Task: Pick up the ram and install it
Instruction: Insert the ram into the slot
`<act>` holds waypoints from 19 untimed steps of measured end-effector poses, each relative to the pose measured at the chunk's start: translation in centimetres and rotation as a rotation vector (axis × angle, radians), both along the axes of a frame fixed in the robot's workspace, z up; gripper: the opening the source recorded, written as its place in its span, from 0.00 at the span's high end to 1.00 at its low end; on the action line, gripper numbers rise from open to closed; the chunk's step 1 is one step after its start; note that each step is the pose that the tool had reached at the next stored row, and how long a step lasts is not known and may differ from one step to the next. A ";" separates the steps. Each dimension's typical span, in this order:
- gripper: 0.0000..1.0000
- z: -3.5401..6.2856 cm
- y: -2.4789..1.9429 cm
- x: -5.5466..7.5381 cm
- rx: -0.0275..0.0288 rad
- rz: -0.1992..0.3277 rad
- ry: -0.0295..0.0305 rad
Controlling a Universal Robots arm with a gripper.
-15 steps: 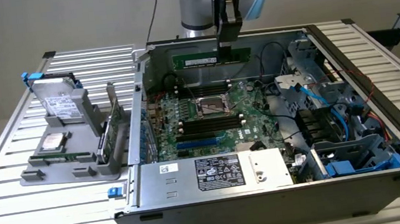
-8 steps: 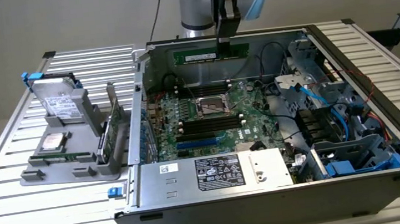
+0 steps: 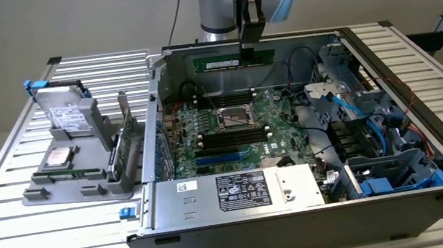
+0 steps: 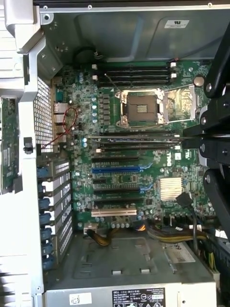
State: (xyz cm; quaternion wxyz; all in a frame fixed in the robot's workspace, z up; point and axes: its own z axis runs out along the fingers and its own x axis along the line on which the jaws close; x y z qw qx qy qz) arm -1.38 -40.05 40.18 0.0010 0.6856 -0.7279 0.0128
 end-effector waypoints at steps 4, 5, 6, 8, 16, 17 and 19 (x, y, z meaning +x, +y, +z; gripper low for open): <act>0.87 -0.63 0.08 0.0 0.0000 0.000 0.0000; 0.87 -0.82 0.09 0.0 0.0000 0.000 0.0000; 0.87 -1.00 0.10 0.0 -0.0001 0.000 0.0001; 0.87 -1.31 0.12 0.0 0.0000 0.001 0.0000; 0.87 -2.57 0.12 0.0 -0.0005 0.001 0.0000; 0.87 -2.73 0.12 0.0 -0.0010 0.001 -0.0001; 0.87 -3.07 0.13 0.0 -0.0024 0.001 0.0000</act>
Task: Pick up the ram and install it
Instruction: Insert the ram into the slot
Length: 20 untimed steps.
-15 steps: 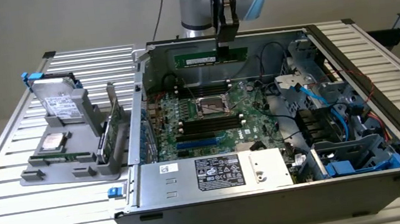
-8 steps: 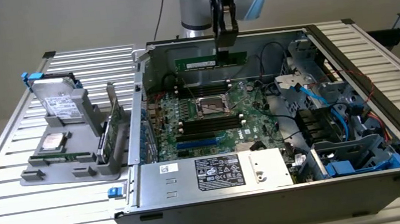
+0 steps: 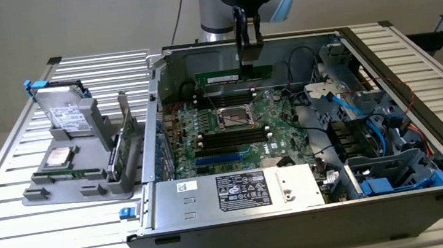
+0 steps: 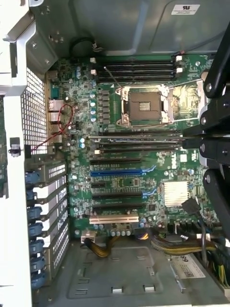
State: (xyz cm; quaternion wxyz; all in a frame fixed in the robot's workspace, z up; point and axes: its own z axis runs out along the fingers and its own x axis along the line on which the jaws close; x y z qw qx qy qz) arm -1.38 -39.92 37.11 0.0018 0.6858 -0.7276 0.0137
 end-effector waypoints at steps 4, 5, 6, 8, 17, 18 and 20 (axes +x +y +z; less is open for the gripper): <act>0.87 -0.72 0.01 0.0 -0.0001 0.000 -0.0001; 0.87 -0.91 0.05 0.0 -0.0002 0.000 0.0000; 0.87 -1.08 0.10 0.0 -0.0003 0.000 0.0000; 0.87 -1.45 0.29 0.0 -0.0002 0.000 0.0000; 0.87 -3.06 0.34 0.1 0.0008 0.000 0.0089; 0.87 -3.24 0.34 0.1 0.0008 0.000 0.0090; 0.87 -3.55 0.34 0.1 0.0007 0.000 0.0092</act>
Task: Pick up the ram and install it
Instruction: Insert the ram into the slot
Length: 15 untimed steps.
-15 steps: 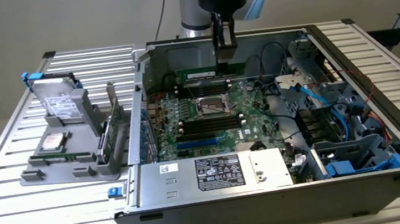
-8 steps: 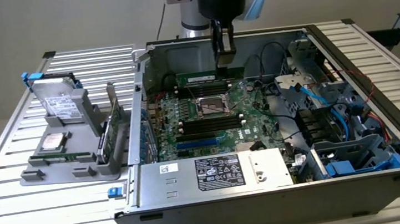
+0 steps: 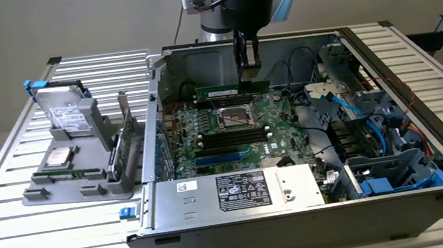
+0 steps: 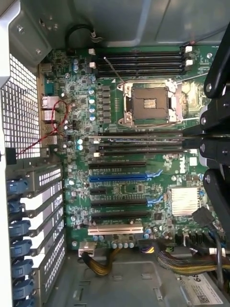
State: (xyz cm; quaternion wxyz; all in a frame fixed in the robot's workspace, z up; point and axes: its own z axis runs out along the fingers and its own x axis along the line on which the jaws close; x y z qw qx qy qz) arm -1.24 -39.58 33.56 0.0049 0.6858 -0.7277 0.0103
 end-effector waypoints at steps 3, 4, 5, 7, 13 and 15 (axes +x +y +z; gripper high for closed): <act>0.87 -0.25 0.00 0.0 -0.0031 0.000 0.0000; 0.87 -0.34 0.00 0.0 -0.0044 0.000 0.0000; 0.87 -0.44 0.00 0.0 -0.0060 0.000 0.0000; 0.87 -0.63 0.00 0.0 -0.0080 0.001 0.0000; 0.87 -0.82 0.00 0.0 -0.0098 0.006 0.0014; 0.87 -0.84 0.00 0.0 -0.0093 0.006 0.0014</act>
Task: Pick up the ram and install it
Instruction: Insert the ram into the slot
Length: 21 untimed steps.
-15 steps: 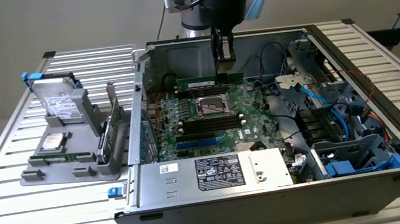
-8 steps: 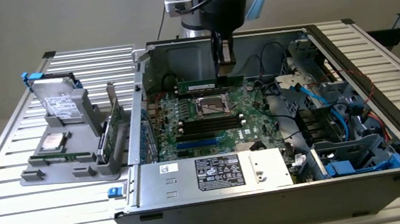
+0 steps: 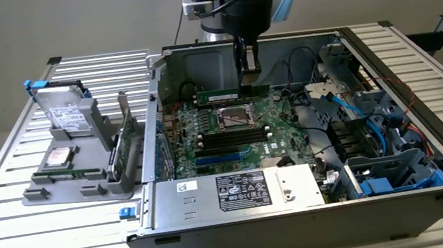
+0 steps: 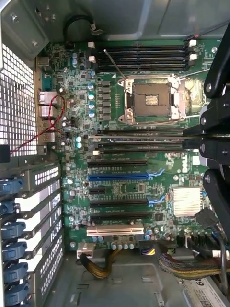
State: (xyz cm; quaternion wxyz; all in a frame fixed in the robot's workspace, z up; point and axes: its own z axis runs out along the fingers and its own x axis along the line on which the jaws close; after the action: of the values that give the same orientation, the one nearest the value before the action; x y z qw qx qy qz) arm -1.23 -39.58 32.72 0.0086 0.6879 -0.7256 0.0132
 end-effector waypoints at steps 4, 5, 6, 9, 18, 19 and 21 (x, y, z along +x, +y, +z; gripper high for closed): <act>0.87 -0.25 0.01 0.0 -0.0004 0.005 0.0000; 0.87 -0.34 0.01 0.0 -0.0007 0.006 0.0001; 0.87 -0.47 0.01 0.0 -0.0008 0.007 0.0001; 0.87 -0.91 0.01 0.1 -0.0007 0.010 0.0000; 0.87 -2.48 0.00 0.1 -0.0010 0.012 0.0001; 0.87 -2.66 0.00 0.1 -0.0011 0.012 0.0001; 0.87 -3.03 0.00 0.1 -0.0014 0.013 0.0000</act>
State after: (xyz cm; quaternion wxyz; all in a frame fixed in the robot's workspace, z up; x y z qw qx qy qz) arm -1.10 -39.57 29.70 0.0090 0.6925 -0.7212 0.0137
